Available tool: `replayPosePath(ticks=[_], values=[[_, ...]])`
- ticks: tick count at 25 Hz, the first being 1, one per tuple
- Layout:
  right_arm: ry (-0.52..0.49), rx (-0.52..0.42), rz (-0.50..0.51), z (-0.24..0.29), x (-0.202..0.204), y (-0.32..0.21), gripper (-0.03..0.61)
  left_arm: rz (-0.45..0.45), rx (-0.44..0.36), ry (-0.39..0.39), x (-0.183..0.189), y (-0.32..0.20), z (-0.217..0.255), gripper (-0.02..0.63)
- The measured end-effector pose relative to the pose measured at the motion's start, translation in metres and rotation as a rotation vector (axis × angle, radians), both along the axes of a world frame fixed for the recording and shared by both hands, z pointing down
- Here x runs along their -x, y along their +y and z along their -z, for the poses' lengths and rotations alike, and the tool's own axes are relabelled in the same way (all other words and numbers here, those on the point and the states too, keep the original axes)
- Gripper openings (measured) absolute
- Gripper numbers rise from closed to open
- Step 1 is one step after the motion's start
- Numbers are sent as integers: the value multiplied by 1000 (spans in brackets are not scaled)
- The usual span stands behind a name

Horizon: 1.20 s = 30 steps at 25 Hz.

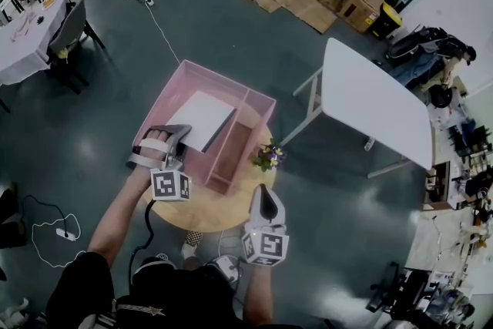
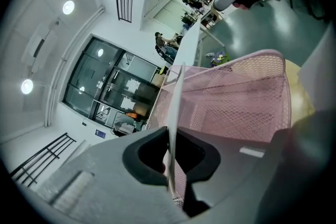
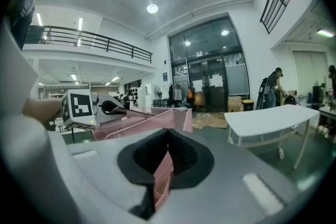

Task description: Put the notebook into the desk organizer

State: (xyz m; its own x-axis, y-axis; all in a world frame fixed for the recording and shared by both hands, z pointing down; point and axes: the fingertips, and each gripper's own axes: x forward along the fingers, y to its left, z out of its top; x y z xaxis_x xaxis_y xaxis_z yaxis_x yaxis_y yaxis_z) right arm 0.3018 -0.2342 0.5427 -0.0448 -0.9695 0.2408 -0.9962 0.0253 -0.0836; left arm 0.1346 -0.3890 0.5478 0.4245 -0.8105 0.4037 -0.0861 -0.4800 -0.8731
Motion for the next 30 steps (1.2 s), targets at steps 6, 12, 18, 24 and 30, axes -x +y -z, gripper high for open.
replayPosePath(ticks=[6,12,18,24,30], values=[[-6,3,-12,-2,-3,-1,5,-29,83,-12,-5,3,-13,61],[-6,5,-22,-5,-7,2,5,-84,223,-60,-8,14,-37,209],[-6,4,-29,-5,-3,2,5,-117,310,-100,-3,22,-43,295],[-5,-6,-31,0,2,5,5,-109,315,-103,2,25,-39,334],[0,-17,-35,7,8,15,5,-120,307,-88,5,37,-38,334]])
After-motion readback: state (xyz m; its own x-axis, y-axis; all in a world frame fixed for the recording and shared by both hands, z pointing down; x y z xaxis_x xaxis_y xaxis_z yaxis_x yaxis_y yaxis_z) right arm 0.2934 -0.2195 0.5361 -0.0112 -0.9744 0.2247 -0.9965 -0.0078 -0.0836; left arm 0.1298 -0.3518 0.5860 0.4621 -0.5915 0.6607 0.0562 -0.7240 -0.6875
